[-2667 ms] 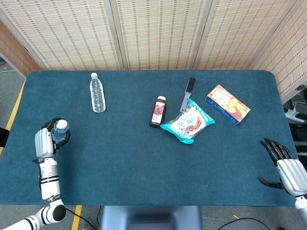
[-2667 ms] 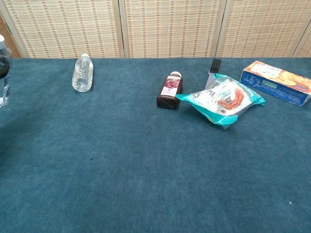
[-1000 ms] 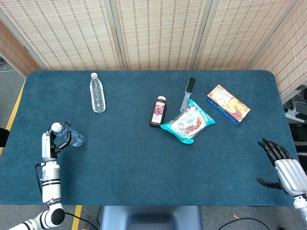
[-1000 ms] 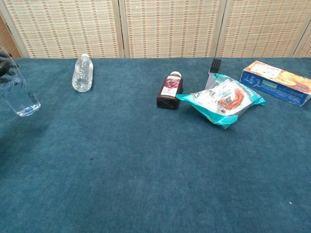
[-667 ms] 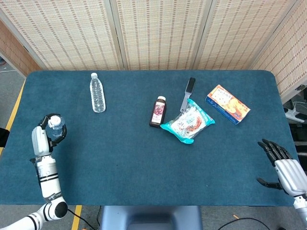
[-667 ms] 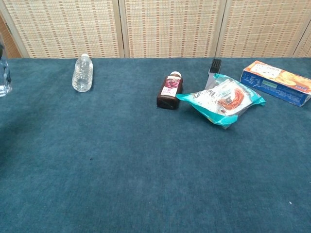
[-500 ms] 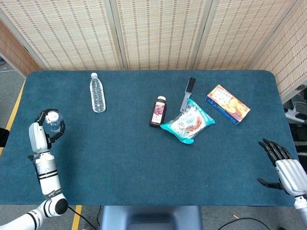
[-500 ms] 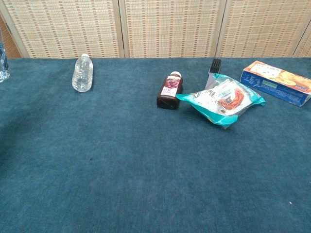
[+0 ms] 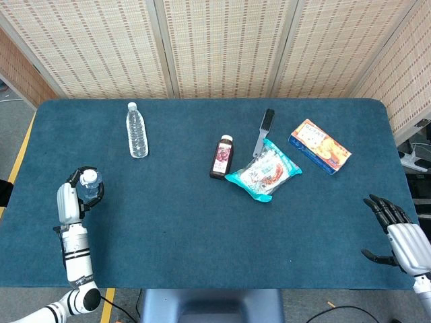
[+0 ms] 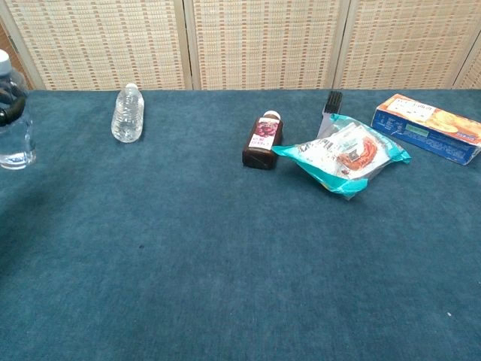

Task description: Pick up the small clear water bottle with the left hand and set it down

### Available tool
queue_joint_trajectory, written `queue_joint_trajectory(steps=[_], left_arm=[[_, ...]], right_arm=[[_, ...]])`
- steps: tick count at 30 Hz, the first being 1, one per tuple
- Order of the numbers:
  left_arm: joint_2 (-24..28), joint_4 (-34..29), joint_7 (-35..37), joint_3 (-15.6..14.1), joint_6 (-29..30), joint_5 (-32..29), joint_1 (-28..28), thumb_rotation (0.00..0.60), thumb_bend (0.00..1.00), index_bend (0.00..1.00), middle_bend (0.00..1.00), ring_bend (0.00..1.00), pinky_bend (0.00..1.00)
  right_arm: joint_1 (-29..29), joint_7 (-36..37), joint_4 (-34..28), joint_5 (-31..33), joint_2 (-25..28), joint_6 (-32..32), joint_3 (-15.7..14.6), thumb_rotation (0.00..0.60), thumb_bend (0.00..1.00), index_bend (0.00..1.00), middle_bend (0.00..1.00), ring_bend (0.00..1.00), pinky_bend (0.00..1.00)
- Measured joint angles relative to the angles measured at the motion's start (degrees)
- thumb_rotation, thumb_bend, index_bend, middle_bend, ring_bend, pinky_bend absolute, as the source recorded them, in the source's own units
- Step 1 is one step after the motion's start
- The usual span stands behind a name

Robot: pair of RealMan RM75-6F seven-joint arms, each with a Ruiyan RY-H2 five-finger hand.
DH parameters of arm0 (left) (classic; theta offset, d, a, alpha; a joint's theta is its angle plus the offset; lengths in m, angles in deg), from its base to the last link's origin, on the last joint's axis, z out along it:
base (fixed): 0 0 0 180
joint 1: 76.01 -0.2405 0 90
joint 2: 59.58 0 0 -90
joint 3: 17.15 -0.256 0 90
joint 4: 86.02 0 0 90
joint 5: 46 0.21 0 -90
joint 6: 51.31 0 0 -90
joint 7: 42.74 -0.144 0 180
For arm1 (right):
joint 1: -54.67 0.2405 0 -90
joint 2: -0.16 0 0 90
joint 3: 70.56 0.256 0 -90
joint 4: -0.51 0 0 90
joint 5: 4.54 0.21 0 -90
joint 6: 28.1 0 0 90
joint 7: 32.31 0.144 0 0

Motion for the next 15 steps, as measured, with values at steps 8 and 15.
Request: queue_joint_trajectory(steps=[8, 15], left_arm=[[1.87, -3.65, 0.04, 2.59, 3.06, 1.23, 0.53, 0.600, 0.51, 0.56, 0.55, 0.47, 0.44], [-1.41, 0.04, 2.58, 0.78, -1.21, -2.34, -0.41, 0.600, 0.51, 0.54, 0.54, 0.46, 0.44]], right_arm=[[-0.17, 0.51, 0.15, -0.23, 0.13, 0.49, 0.01, 0.600, 0.06, 0.00, 0.00, 0.00, 0.11], [0.09, 0.16, 0.02, -0.02, 0.07, -0.20, -0.03, 0.600, 0.06, 0.00, 0.00, 0.00, 0.11]])
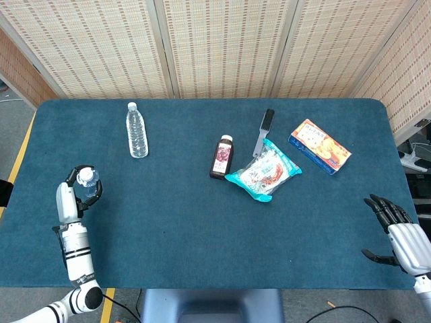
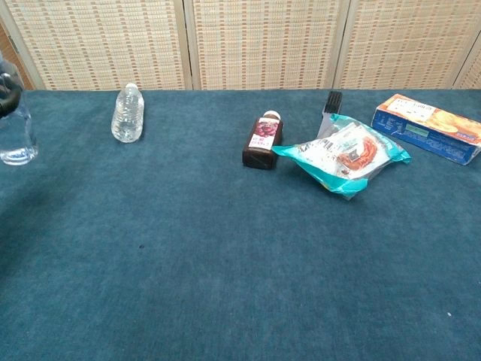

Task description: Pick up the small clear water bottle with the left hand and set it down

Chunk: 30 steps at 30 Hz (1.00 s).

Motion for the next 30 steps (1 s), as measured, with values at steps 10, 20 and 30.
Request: queue_joint_trajectory(steps=[10, 20, 30], left_arm=[[-5.22, 7.31, 2.72, -2.27, -2.73, 0.06, 0.22, 0.600, 0.51, 0.16, 0.25, 0.24, 0.34], [-5.18, 6.97, 2.08, -3.85, -5.53, -0.66, -1.24, 0.600, 0.41, 0.00, 0.00, 0.00, 0.17], [0.08, 2.06, 0.86, -5.43, -10.38, -0.38, -1.86, 0.600, 0.38, 0.00, 0.00, 0.00, 0.12]], right_arm=[[0.06, 0.22, -0.05, 0.26, 0.09, -0.06, 0.11, 0.600, 0.06, 0.00, 0.00, 0.00, 0.12], [0.04, 0.58, 0.10, 0.21, 0.17, 0.00, 0.11, 0.600, 0.06, 0.00, 0.00, 0.00, 0.12], [0.06, 0.36, 0.05, 0.13, 0.14, -0.04, 0.06, 0.600, 0.06, 0.00, 0.00, 0.00, 0.12]])
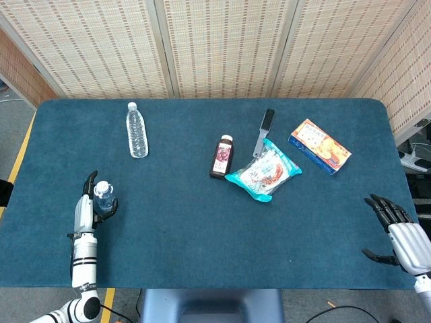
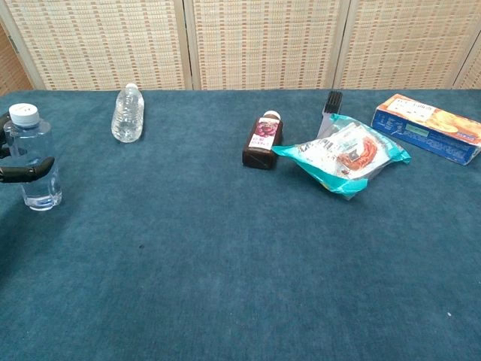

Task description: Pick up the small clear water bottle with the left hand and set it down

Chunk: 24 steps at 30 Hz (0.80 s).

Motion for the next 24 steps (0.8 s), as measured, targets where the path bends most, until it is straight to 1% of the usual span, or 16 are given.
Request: queue_joint_trajectory(steps=[6, 13, 16, 24], left_arm=[[3.12, -2.60, -1.11, 0.22, -0.69, 0.38, 0.01, 0.600, 0.39, 0.00, 0.00, 0.00, 0.12], [8.68, -8.69, -4.07, 1.02, -1.50, 0.08, -0.07, 0.600, 0.39, 0.00, 0.00, 0.00, 0.11], [10.24, -10.66, -4.86, 1.42, -1.63, 0.06, 0.05, 0.600, 0.39, 0.00, 0.00, 0.00, 0.11], [14.24, -16.07, -6.26, 1.64, -0.01, 2.25, 0.02, 0.600, 0.39, 0.00, 0.00, 0.00, 0.11]], right_arm=[[0.01, -0.20, -0.14, 0.04, -0.04, -0.04, 0.00, 0.600, 0.06, 0.00, 0.00, 0.00, 0.12], [0.09, -0.30, -0.18, 0.11, -0.11, -0.17, 0.04, 0.600, 0.06, 0.00, 0.00, 0.00, 0.12], [0.11, -0.36, -0.20, 0.07, -0.12, -0.26, -0.02, 0.600, 0.06, 0.00, 0.00, 0.00, 0.12], [0.14, -0.14, -0.17, 0.29, -0.04, -0.29, 0.08, 0.600, 0.06, 0.00, 0.00, 0.00, 0.12]])
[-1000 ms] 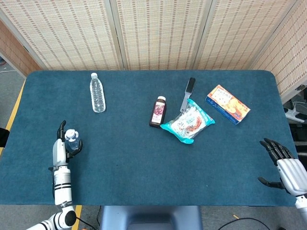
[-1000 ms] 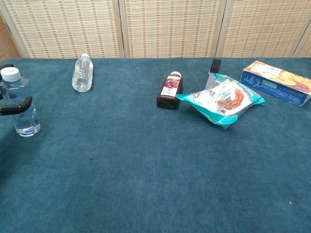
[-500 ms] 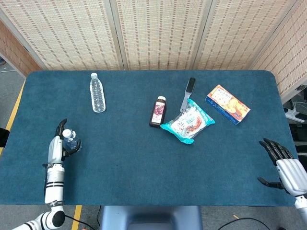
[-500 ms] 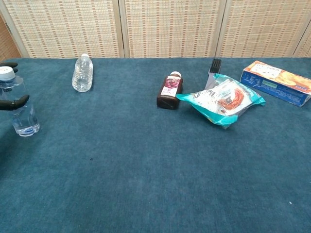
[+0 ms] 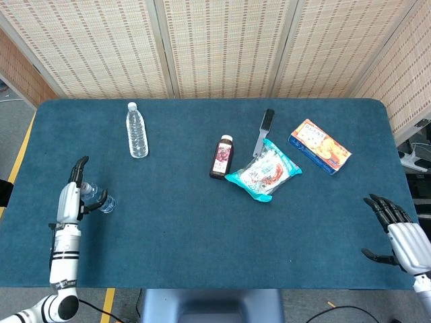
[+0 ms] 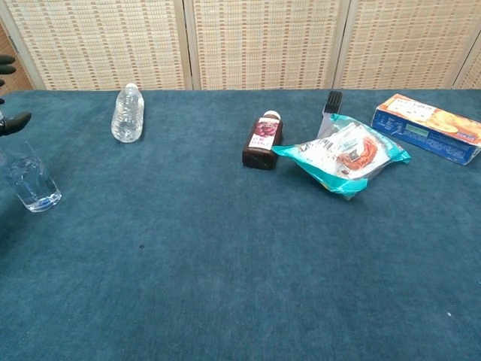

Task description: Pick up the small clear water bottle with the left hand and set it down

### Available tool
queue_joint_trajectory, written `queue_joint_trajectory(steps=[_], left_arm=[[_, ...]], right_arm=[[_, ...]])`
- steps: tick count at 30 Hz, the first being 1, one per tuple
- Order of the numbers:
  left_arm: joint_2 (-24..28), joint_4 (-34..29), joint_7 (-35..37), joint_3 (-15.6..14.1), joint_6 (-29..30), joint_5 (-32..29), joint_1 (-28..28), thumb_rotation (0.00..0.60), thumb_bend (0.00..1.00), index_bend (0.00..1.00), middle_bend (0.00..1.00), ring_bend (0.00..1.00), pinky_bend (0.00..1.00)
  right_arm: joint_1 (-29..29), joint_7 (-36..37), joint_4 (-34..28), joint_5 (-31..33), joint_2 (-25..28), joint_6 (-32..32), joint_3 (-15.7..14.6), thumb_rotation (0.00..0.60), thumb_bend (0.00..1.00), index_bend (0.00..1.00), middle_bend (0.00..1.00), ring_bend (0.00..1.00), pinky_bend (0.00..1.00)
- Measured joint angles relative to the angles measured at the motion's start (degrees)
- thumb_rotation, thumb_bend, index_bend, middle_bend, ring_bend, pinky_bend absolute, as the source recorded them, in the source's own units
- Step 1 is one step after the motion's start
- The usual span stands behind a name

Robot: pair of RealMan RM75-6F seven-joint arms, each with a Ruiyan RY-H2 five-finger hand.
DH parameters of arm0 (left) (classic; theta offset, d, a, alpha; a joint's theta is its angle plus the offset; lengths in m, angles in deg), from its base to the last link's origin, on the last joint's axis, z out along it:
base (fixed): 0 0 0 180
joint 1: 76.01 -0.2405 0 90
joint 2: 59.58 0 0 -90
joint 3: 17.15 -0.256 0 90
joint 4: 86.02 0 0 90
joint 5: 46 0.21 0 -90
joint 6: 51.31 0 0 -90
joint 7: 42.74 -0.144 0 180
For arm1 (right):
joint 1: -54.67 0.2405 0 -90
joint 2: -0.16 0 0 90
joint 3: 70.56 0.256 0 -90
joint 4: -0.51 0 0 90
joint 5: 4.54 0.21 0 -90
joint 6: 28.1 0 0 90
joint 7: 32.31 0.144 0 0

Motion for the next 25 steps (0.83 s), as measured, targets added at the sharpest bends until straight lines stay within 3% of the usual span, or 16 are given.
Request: queue_joint_trajectory(steps=[6, 11, 19, 25], left_arm=[[4.95, -4.96, -3.10, -0.52, 0.53, 1.83, -0.17, 0.600, 0.38, 0.00, 0.00, 0.00, 0.11], [9.17, -6.06, -8.64, -3.23, -0.37, 2.57, -0.75, 0.600, 0.38, 0.02, 0.00, 0.00, 0.11], [17.22, -3.68, -13.61, -7.93, -2.46, 2.72, -3.35, 0.600, 0.37, 0.04, 0.00, 0.00, 0.12], [17.01, -1.02, -16.58, -10.34, 0.25, 4.31, -5.07, 0.600, 0.37, 0.05, 0.00, 0.00, 0.12]], right_arm=[[0.08, 0.04, -0.08, 0.00, 0.09, -0.18, -0.04, 0.600, 0.06, 0.00, 0.00, 0.00, 0.12], [0.22, 0.15, -0.01, 0.10, -0.01, -0.33, 0.09, 0.600, 0.06, 0.00, 0.00, 0.00, 0.12], [0.58, -0.26, -0.20, 0.86, -0.09, -1.07, 0.31, 0.600, 0.06, 0.00, 0.00, 0.00, 0.12], [0.68, -1.83, -0.68, 1.75, -0.50, -1.59, 0.48, 0.600, 0.06, 0.00, 0.00, 0.00, 0.12]])
